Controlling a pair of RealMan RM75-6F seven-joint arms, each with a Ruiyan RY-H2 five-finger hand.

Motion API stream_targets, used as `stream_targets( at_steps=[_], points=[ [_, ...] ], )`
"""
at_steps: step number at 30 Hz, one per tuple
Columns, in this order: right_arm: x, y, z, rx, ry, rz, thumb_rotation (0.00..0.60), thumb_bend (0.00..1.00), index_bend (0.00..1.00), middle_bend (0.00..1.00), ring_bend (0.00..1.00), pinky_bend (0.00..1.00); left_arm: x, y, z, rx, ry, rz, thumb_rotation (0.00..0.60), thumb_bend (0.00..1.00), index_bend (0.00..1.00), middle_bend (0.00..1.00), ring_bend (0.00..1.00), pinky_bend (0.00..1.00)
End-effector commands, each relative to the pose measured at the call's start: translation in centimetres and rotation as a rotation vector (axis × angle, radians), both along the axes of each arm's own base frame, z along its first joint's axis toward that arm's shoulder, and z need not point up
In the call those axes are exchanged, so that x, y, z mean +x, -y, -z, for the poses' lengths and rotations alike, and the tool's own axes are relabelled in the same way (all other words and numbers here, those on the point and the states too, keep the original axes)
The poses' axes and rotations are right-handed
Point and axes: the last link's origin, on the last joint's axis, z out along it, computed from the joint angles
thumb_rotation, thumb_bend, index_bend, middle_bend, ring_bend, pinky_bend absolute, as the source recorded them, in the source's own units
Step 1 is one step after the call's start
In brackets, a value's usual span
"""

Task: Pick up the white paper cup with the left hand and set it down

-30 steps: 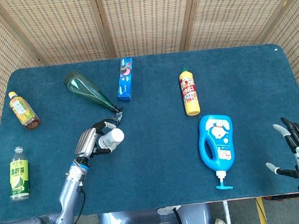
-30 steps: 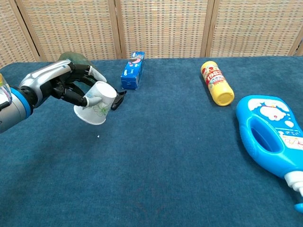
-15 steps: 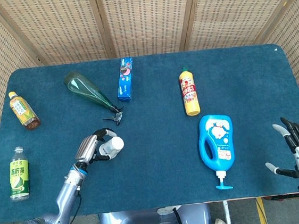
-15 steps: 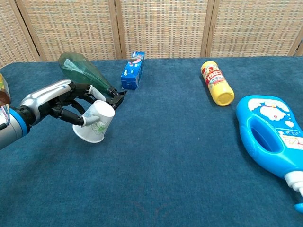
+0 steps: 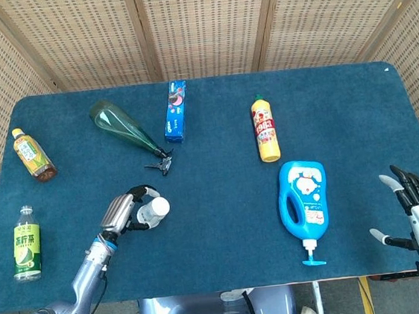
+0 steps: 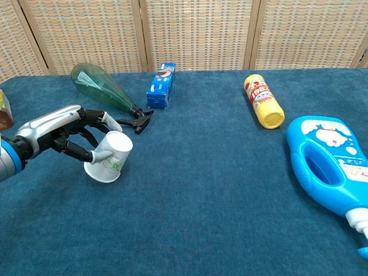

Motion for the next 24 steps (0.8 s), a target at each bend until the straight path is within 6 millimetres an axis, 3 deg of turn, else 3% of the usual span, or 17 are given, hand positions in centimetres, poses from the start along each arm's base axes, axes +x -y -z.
stream_targets(
  at_steps=[1,12,19,24],
  points=[
    [0.0,0.0,0.0,0.000,0.000,0.001,0.600,0.03,0.00,0.00,0.00,0.00,-0.5,0.2,-0.4,0.003,-0.008,0.006,0.600,0.31,0.45,0.27,0.22,0.35],
    [0.1,0.0,0.1,-0.005,-0.007,0.001,0.600,0.03,0.00,0.00,0.00,0.00,-2.6,1.1,-2.5,0.048,-0.079,0.019,0.600,0.30,0.42,0.25,0.19,0.35],
    [0.3,0.0,0.4,-0.001,-0.020,-0.005,0.600,0.03,0.00,0.00,0.00,0.00,-3.3,1.8,-4.4,0.073,-0.111,0.044,0.600,0.26,0.23,0.06,0.08,0.29],
    [0.3,0.0,0.6,0.004,-0.024,-0.006,0.600,0.03,0.00,0.00,0.00,0.00,-4.5,2.6,-4.2,0.038,-0.174,0.055,0.600,0.26,0.22,0.05,0.07,0.28]
  ],
)
